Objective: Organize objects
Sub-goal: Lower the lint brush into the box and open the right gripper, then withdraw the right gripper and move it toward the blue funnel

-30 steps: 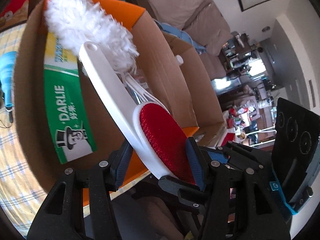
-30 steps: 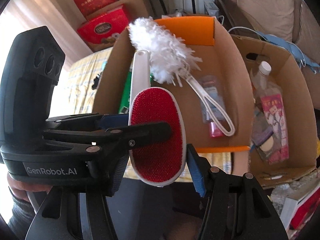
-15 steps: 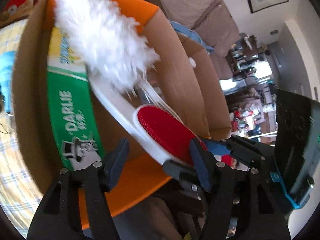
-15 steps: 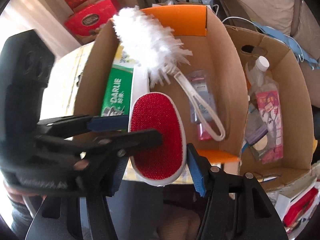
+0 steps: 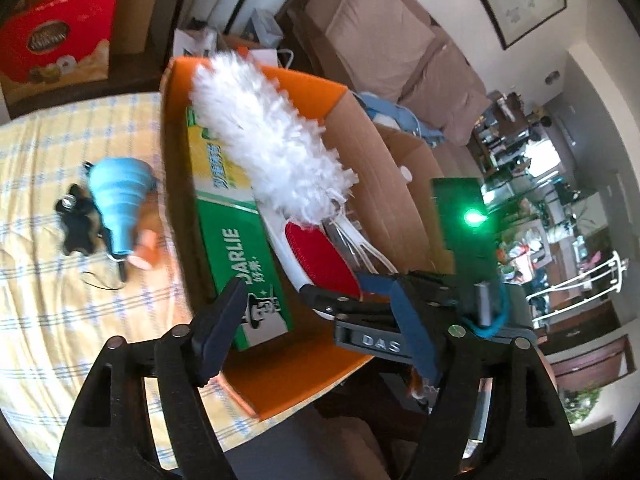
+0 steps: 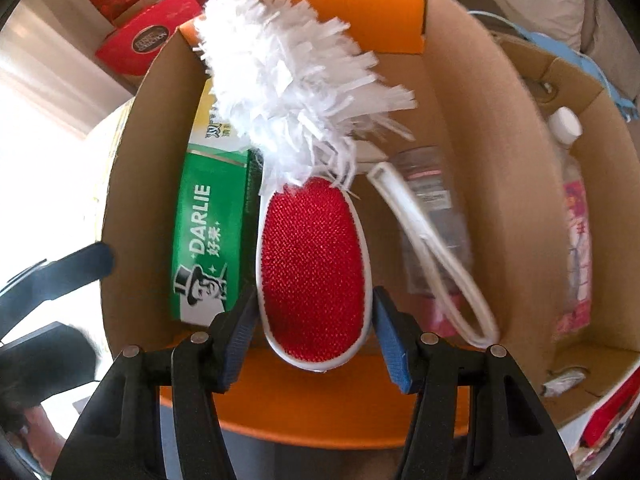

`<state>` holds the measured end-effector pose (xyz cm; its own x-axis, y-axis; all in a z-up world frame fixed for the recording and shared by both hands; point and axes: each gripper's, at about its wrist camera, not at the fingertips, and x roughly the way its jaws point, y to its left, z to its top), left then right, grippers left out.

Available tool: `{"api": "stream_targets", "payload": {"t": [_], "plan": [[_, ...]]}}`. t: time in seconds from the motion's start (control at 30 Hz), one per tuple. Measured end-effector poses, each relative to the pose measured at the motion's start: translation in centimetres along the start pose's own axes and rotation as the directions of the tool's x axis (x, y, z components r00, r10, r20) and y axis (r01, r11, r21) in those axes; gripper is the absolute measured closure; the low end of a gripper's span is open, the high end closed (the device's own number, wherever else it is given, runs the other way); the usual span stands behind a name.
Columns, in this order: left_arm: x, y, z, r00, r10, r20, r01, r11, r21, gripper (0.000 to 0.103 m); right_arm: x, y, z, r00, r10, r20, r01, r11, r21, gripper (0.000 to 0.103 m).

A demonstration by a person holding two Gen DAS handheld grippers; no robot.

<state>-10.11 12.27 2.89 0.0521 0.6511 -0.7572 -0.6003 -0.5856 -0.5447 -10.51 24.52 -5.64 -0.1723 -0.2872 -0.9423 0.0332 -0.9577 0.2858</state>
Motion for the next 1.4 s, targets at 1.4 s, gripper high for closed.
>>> {"api": "stream_targets", "payload": {"t": [1.4], "plan": [[-7.7, 11.9, -1.1, 0.927, 0.345, 0.148, -0.331, 0.937, -0.11, 0.003, -5.4, 12.2, -0.7, 0.953, 0.146, 0.264, -0.077, 0.964, -0.255, 0.043]]}}
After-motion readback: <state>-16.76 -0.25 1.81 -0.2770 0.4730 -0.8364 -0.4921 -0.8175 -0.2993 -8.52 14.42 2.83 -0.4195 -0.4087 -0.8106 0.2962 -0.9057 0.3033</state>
